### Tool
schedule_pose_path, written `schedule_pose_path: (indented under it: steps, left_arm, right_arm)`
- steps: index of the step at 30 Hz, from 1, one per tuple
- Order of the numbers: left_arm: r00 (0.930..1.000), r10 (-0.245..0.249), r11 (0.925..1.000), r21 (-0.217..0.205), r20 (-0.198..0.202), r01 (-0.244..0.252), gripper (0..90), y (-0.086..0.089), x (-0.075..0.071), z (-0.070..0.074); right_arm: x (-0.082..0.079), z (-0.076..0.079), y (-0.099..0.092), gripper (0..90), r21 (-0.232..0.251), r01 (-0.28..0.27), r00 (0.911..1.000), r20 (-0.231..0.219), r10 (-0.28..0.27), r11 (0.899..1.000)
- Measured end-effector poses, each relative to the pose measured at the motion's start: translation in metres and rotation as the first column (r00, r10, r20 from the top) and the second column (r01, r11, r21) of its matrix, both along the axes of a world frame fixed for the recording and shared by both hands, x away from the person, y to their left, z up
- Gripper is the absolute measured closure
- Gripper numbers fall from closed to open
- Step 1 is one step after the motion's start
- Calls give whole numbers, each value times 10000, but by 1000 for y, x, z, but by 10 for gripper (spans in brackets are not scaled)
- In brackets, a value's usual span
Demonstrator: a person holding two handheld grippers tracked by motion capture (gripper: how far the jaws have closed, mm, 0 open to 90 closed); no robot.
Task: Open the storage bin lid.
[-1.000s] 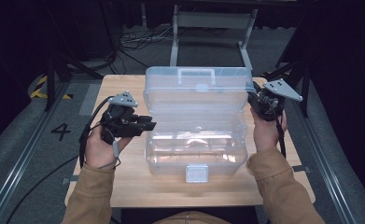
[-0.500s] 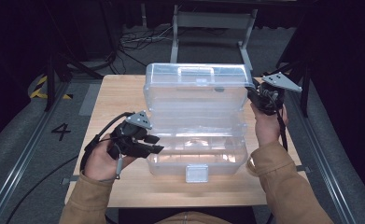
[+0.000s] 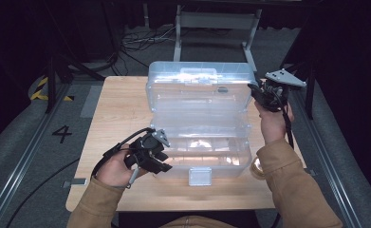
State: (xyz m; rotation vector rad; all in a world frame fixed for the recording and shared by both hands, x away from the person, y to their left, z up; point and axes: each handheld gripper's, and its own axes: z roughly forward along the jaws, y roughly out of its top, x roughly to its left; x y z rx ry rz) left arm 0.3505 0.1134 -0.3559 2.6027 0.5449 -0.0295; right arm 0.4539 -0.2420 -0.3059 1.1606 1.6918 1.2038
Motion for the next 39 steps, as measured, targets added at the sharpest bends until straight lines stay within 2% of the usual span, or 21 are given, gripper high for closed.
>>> schedule_pose_path:
  steps: [3,8,10,12,14,15,21,27,31,32,33,36,39]
  left_arm:
    - [9999,-3,9994,342,-131,7,578,-2,2,-7]
    - [9995,-8,9980,634,-307,28,582,-5,6,-16]
    - [9999,11,9980,629,-158,-1,609,-5,6,-17]
    - [9985,170,9974,710,-528,-132,644,-4,9,-18]
    - [9977,244,9964,820,-634,-192,666,-4,10,-20]
    - [9960,246,9940,1082,-863,-152,676,-6,12,-26]
    - [9954,187,9873,1591,-944,-34,727,-11,13,-36]
    - [9938,231,9890,1478,-1091,-67,746,-8,15,-40]
    - [9857,769,9803,1917,-1499,-473,722,-12,18,-49]
    - [9860,786,9762,2120,-1469,-463,719,-14,18,-52]
    - [9888,708,9784,2024,-1316,-431,721,-14,16,-52]
    - [9885,747,9774,2063,-1317,-463,724,-14,17,-52]
    - [9899,662,9786,2020,-1255,-398,726,-13,16,-52]
  right_arm:
    - [2,1,0,767,-41,-24,10000,-76,24,10000]
    - [4,0,-1,767,44,-83,9999,-103,83,10000]
    - [6,0,-2,767,42,-117,9999,-111,118,9999]
    - [7,1,-2,767,30,-115,9998,-151,115,9999]
    - [8,2,-1,767,-12,-103,9997,-232,103,9999]
    - [9,2,-1,767,-47,-90,9996,-259,89,9999]
    - [12,3,-1,768,-12,-84,9994,-324,83,10000]
    - [16,3,-2,768,25,-126,9990,-417,127,9999]
    - [17,4,-1,769,23,-112,9987,-495,113,9999]
    - [18,4,-1,770,40,-89,9987,-510,91,10000]
    - [17,5,0,773,13,-47,9988,-492,48,10000]
    - [16,4,4,782,-323,197,9995,-235,-205,9993]
    - [18,4,4,786,-207,275,9994,-212,-280,9994]
